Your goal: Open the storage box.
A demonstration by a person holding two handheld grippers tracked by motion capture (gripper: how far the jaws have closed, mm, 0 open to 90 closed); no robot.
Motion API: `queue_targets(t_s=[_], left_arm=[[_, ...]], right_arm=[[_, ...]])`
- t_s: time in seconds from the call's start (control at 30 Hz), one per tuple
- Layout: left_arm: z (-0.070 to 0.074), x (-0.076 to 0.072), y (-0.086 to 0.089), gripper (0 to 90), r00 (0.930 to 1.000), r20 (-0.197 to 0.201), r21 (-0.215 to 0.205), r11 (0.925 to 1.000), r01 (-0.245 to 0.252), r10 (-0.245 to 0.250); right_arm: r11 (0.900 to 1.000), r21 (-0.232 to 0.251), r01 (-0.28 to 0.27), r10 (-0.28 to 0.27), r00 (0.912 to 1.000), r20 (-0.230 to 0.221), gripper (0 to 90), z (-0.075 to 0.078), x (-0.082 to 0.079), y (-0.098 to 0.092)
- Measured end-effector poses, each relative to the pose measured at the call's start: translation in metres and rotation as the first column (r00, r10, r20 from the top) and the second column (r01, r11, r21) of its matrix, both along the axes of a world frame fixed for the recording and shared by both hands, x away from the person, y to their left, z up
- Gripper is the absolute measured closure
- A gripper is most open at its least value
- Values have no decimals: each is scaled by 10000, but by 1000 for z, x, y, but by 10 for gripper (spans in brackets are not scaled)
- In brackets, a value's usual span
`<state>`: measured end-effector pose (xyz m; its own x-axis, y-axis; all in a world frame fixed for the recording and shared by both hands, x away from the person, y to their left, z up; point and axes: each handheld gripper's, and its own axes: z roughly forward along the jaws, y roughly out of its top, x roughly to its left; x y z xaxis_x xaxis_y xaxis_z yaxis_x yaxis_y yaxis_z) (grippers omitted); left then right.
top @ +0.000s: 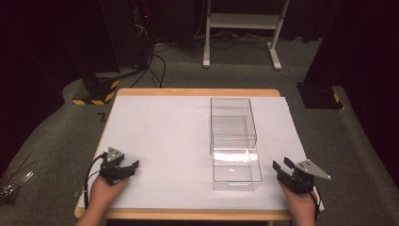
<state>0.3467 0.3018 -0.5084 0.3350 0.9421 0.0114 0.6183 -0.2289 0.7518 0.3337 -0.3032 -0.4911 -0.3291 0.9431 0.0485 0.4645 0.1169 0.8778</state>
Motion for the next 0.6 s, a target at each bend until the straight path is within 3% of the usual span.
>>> queue_targets(t_s=[0.2, 0.37, 0.6], left_arm=[[0, 0, 0, 300, 10000, -16, 1, 10000, 6, -6], [0, 0, 0, 301, 10000, -6, 28, 10000, 12, -12], [0, -1, 0, 301, 10000, 3, 45, 10000, 3, -3]], right_arm=[[9987, -358, 363, -393, 9955, -861, 426, -6, 8, 1], [9979, -193, 619, -645, 9791, -1931, 399, -9, 18, -1], [9978, -322, 577, -631, 9764, -2065, 390, -10, 19, 0]])
